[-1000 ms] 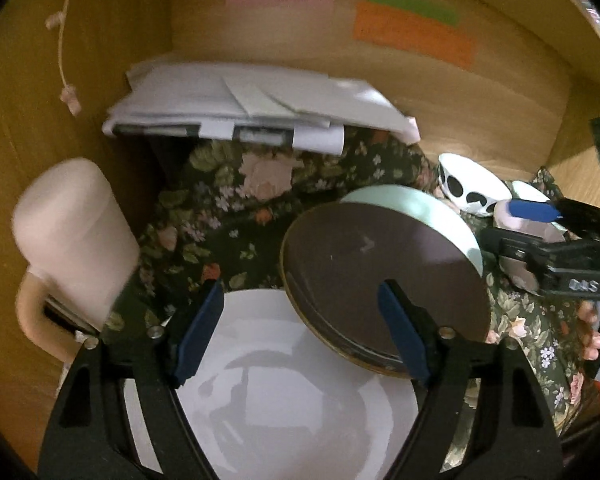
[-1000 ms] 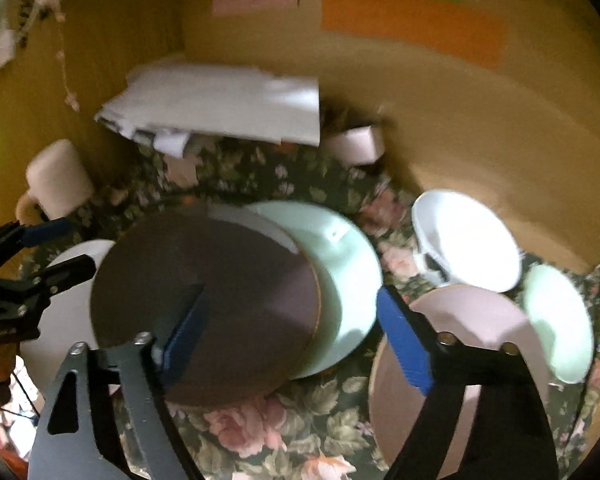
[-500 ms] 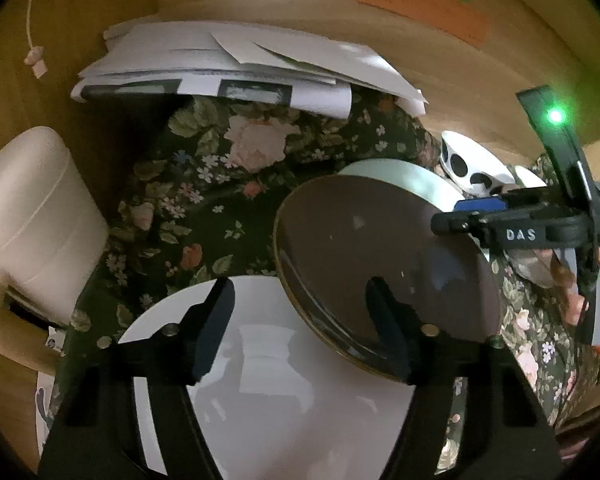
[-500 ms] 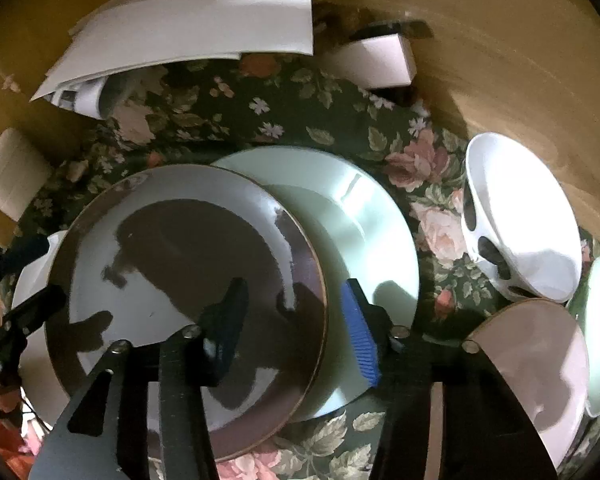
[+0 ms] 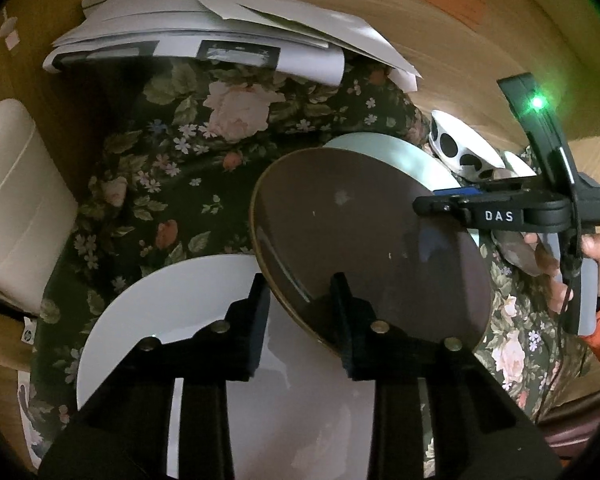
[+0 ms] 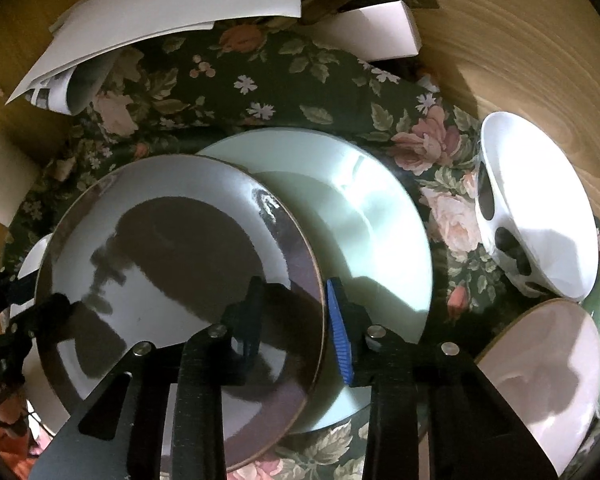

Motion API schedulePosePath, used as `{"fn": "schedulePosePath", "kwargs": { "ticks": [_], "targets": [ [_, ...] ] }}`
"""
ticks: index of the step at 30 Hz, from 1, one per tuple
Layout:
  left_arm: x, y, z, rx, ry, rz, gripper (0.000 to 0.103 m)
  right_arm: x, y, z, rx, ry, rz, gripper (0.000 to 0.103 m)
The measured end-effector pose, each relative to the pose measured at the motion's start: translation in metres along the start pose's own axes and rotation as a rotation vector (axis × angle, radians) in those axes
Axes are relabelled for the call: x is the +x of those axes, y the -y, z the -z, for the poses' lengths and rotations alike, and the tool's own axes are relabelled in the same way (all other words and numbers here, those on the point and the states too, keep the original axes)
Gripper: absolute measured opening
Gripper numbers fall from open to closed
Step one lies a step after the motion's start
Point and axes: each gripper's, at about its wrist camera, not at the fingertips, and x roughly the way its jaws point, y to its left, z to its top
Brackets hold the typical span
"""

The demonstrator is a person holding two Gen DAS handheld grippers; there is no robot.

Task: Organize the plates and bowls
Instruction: 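Close the left tool on the dark brown plate rim and lift it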

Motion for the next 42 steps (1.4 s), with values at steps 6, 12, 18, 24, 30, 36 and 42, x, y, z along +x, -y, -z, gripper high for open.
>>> {"fn": "schedulePosePath", "kwargs": {
  "ticks": [6,12,18,24,30,36,42],
  "targets": [
    [-0.005,-0.007,0.002,-0.019,-0.042,-0.029,0.031,-0.007,-0.003,0.011,0.001,0.023,-0.052,0.026],
    [-0.008,-0.019,0.005,-0.055,-0.049,-0.045,0.031,-0.018,-0.016,0.026,-0.017,0.063,-0.084,0.026],
    [-0.009,-0.021,0.006,-0.044,-0.033,-0.058,0.031,-0.014,-0.023,0.032,-0.022,0.086,-0.096,0.026],
    [-0.009,-0.020,0.005,-0.033,-0.025,-0.053,0.031,-0.001,-0.016,0.031,0.029,0.080,-0.172,0.030],
    [-0.008,-0.019,0.004,-0.026,-0.020,-0.057,0.031,-0.003,-0.020,0.032,0.039,0.096,-0.178,0.031],
    [-0.007,-0.017,0.004,-0.056,-0.025,-0.053,0.031,-0.018,-0.022,0.038,0.035,0.129,-0.146,0.028],
    [-0.012,-0.006,0.005,-0.044,-0.003,-0.063,0.031,-0.030,-0.014,0.045,0.062,0.152,-0.144,0.026]
  ]
}}
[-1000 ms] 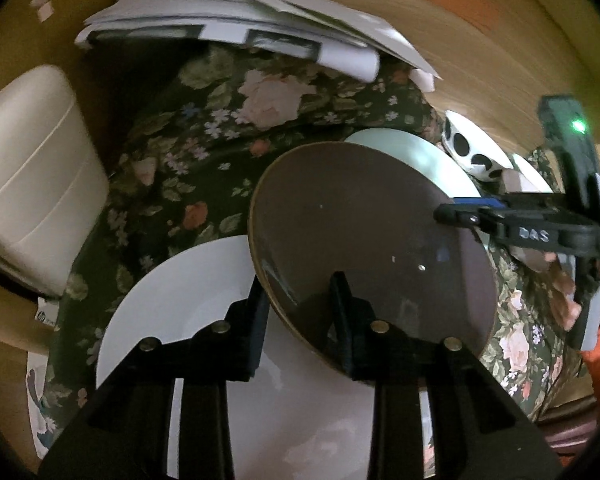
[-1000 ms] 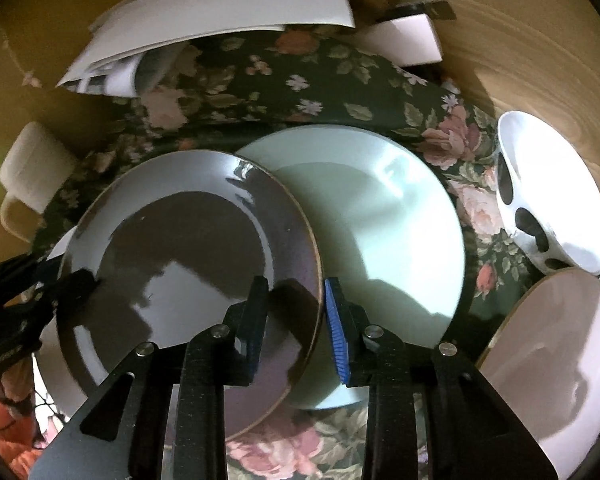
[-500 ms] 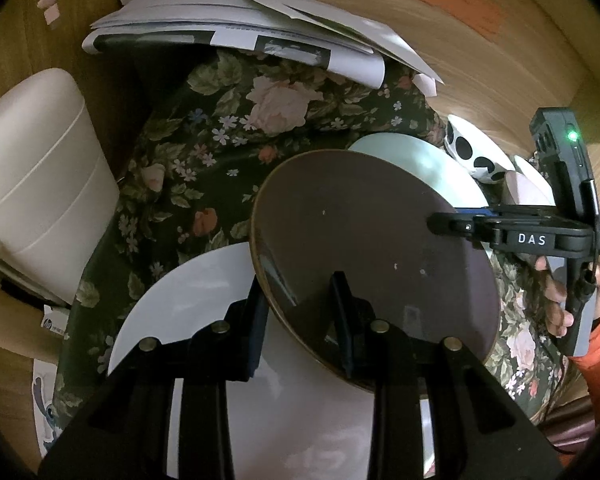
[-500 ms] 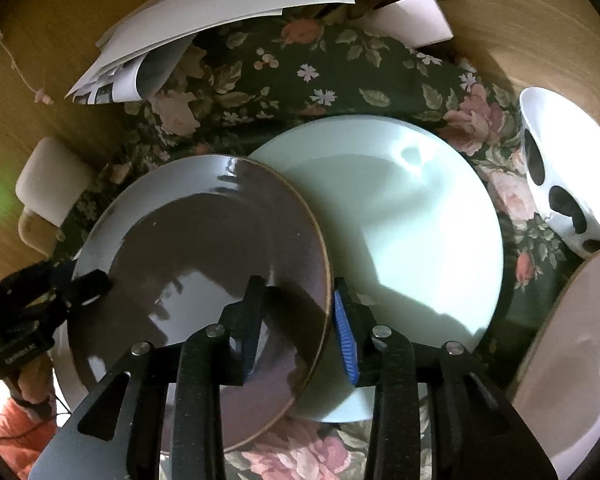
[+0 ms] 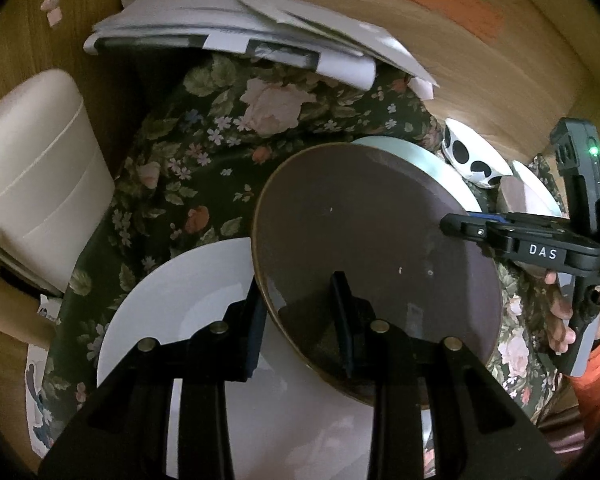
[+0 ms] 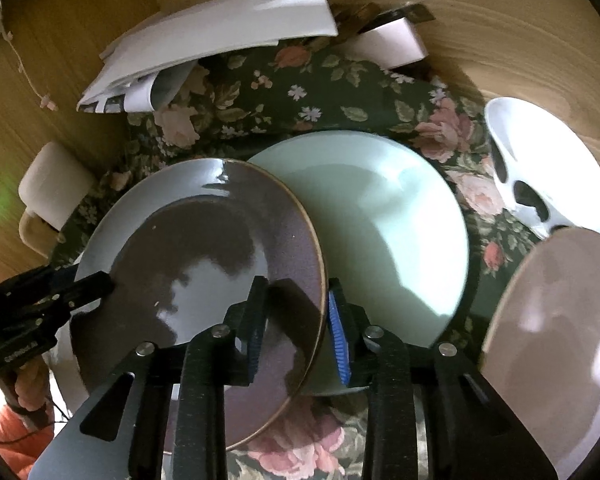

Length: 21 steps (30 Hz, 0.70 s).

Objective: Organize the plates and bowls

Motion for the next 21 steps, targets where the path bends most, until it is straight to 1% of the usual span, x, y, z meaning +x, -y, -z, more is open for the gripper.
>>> {"fn": "schedulePosePath", "kwargs": {
  "ticks": [10,15,21],
  "targets": [
    [-0.011,0.018,0.004,-0.006,0.005,0.018,0.031,-0.030,0.009,0.015,0.023,0.037,0.015,0.026],
    [-0.017,0.027,0.011,0.003,0.010,0.031,0.031,-0.043,0.015,0.026,0.043,0.050,0.016,0.026],
    [-0.027,0.039,0.022,0.020,0.019,0.044,0.031,-0.057,0.014,0.039,0.056,0.071,0.032,0.026]
  ]
}}
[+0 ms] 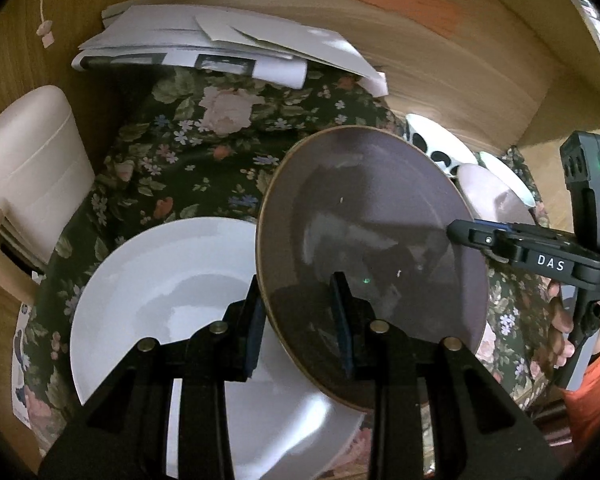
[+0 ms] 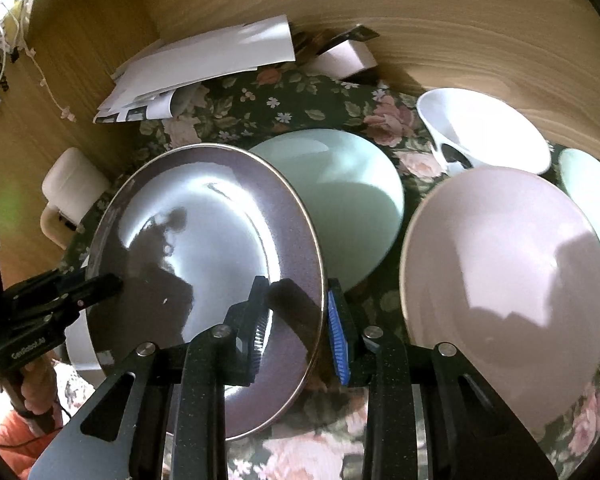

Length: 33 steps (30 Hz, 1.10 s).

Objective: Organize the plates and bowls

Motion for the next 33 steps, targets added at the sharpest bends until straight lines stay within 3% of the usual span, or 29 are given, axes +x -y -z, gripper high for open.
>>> {"fn": "schedulePosePath", "kwargs": {
  "ticks": [18,33],
  "targets": [
    [-0.017,0.040,0.034,0.063,0.013,0.053,0.031,-0.047,0.018,0.047,0.070,0.062,0.034,0.026],
    [-0.015,0.068,0.064,0.078,-0.023,0.072,0.031,-0.060,0.039,0.086,0.119,0.047,0.046,0.026]
  ]
}}
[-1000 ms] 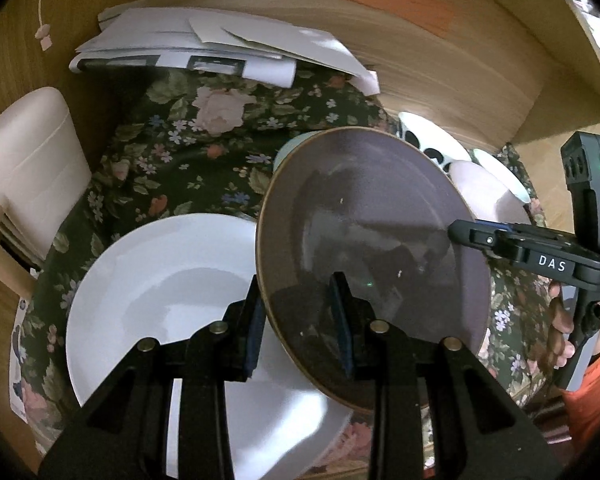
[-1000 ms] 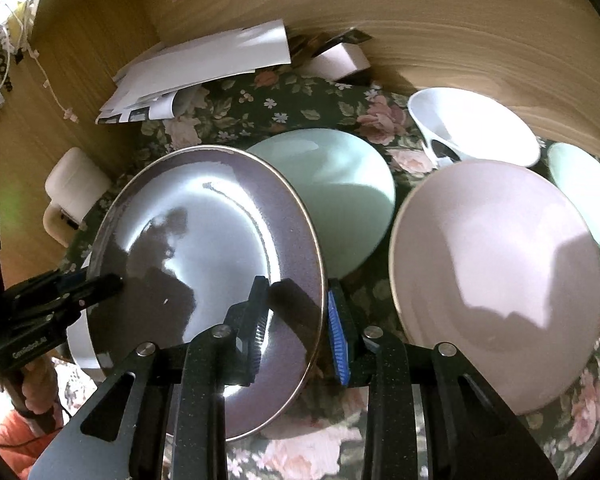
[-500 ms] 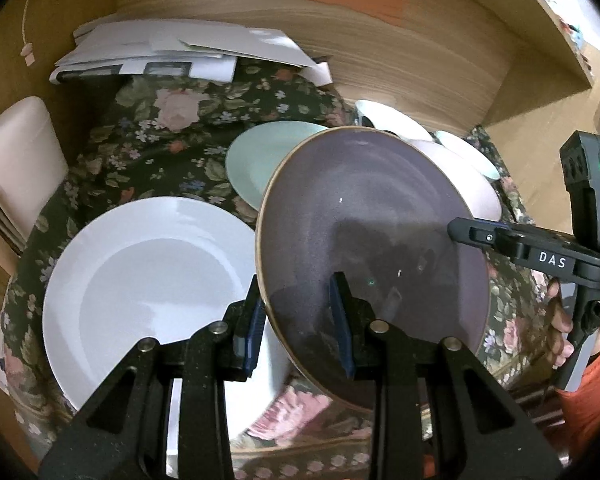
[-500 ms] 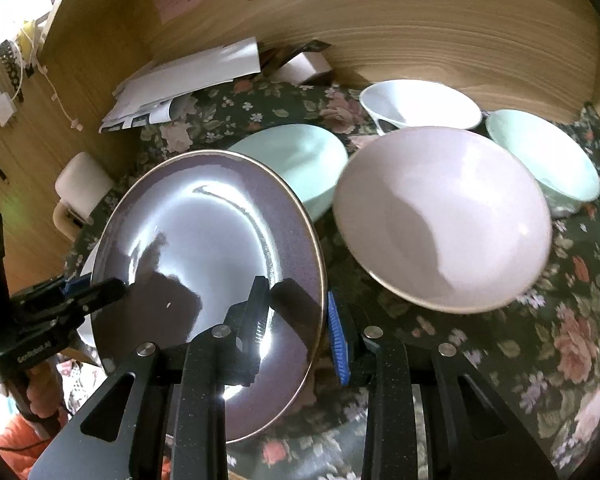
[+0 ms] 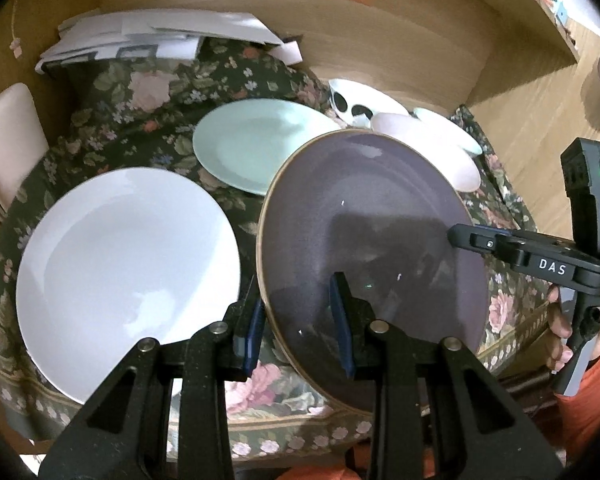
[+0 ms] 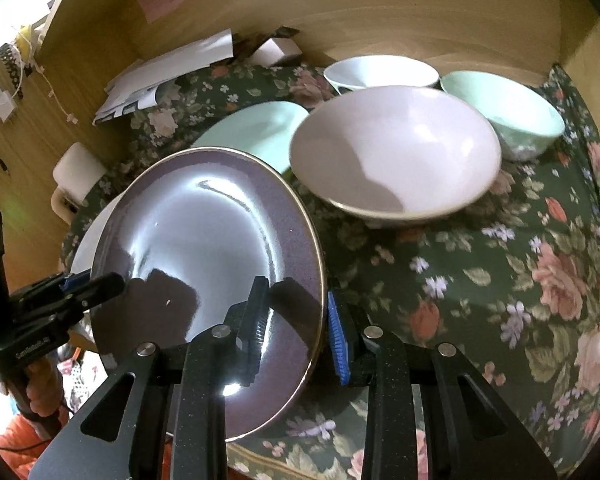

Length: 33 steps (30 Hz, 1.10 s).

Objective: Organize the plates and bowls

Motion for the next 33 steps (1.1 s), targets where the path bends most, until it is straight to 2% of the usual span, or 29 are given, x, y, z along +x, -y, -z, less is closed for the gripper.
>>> {"fn": "schedulePosePath", "kwargs": {
  "ticks": [11,23,33],
  "targets": [
    [0.020,0.006,0.013,-0.004,-0.052,-0.008,0.031,0.006,0.014,0.012,0.026,-0.033,0.002,0.026],
    [0.041,0.004,0.003,-0.014,-0.091,-0.002,0.033,0.016,0.026,0.008,0.031,-0.046,0.014,0.026],
    [0.053,0.008,-0.004,0.018,-0.093,-0.022,0.036,0.016,0.028,0.010,0.008,-0.023,0.038,0.026]
  ]
}}
